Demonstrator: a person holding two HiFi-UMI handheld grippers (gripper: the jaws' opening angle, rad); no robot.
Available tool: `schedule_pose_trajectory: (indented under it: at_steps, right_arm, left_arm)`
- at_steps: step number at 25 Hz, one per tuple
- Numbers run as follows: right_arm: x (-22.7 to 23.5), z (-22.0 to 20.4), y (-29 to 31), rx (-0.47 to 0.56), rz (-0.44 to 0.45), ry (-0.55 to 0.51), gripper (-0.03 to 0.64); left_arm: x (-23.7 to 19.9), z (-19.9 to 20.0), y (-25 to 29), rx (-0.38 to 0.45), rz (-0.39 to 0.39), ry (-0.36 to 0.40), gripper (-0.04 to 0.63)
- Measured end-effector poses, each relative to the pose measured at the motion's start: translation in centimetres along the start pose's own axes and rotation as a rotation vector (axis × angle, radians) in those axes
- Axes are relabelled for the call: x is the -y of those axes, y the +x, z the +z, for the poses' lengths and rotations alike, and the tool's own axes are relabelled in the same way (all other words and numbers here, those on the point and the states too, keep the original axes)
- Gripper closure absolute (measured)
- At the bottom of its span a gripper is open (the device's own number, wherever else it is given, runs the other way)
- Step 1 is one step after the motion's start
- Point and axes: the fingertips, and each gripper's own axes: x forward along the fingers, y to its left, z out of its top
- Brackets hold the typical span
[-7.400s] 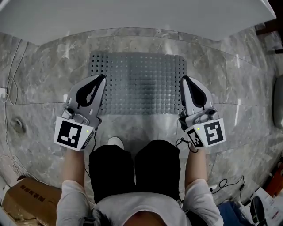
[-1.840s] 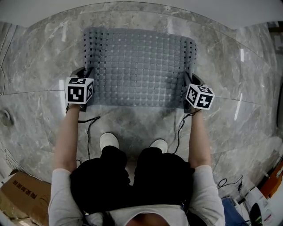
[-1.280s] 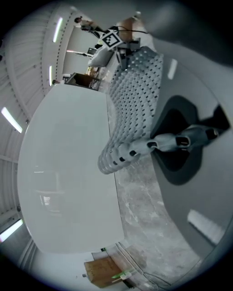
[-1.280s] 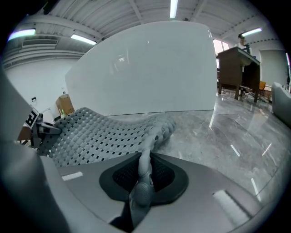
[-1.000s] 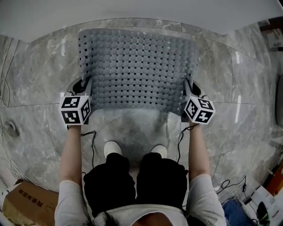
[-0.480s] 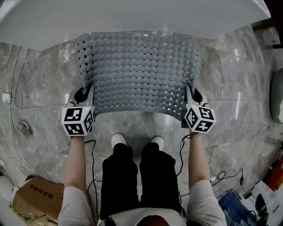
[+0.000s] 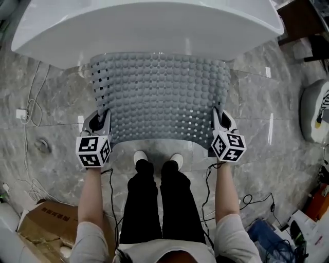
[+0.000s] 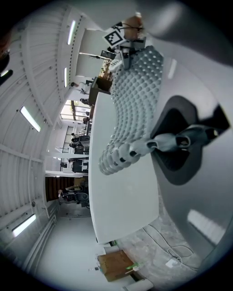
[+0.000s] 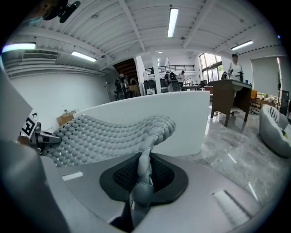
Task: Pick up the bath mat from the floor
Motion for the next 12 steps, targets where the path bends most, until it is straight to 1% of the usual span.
schedule_pose_trajectory:
  at_steps: [7,12]
  right_arm:
    - [-3.5,9.7,-7.9,0.033,0.005,0.007,0.578]
    - [-5.5,15.5,-13.3,0.051,0.009,0.001,0.578]
  left_arm:
    - [-0.5,8.7,-9.3,0.036,0.003,-0.012,0.549]
    - [-0.3,13.9,-15.3,0.063,-0.006,-0.012,0.548]
